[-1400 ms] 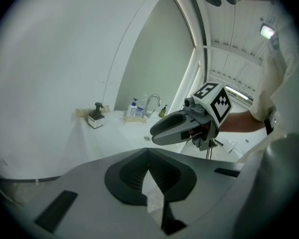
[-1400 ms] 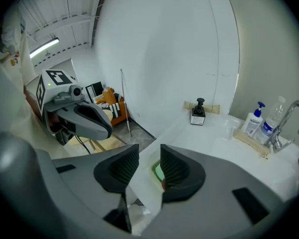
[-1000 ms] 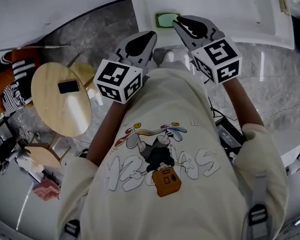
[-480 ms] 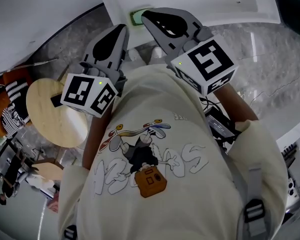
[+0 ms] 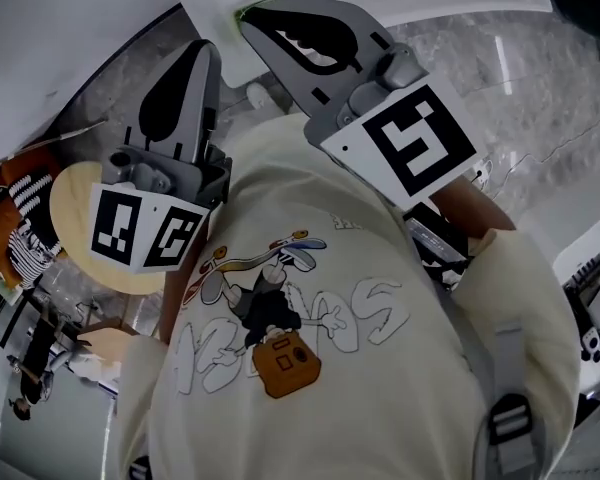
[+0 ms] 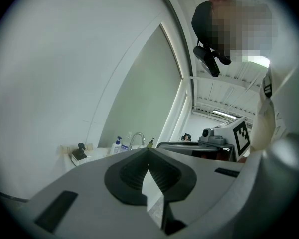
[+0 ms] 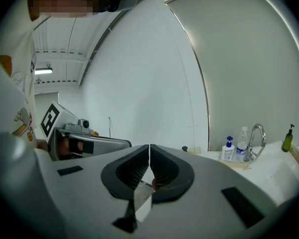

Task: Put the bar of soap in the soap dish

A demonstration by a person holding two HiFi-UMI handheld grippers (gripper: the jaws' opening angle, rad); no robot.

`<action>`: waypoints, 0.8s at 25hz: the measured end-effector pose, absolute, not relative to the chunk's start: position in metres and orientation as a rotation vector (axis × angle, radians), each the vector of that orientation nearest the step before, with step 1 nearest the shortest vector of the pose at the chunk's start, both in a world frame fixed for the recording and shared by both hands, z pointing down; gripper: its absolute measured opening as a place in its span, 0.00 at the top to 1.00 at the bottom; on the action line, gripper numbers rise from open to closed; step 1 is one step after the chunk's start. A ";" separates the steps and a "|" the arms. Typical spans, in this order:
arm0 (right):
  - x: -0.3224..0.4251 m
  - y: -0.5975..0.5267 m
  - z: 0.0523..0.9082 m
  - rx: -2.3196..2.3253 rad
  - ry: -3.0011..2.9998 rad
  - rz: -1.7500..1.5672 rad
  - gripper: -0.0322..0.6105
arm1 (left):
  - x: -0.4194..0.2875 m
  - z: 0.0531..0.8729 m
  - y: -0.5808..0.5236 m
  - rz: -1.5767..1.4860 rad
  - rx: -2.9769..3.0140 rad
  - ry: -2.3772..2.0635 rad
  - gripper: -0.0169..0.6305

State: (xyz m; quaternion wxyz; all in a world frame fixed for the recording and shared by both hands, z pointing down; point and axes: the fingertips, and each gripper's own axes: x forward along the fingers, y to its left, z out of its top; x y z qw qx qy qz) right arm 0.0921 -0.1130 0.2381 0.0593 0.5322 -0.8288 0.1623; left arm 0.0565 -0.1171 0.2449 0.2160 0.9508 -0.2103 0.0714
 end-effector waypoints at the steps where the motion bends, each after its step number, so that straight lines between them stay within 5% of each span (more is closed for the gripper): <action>1: 0.093 -0.111 0.234 1.624 -2.511 0.481 0.93 | 0.056 0.242 -0.116 0.192 2.641 -0.582 0.96; 20: 0.100 -0.104 0.268 1.678 -2.487 0.373 0.94 | 0.048 0.282 -0.117 0.269 2.644 -0.620 0.96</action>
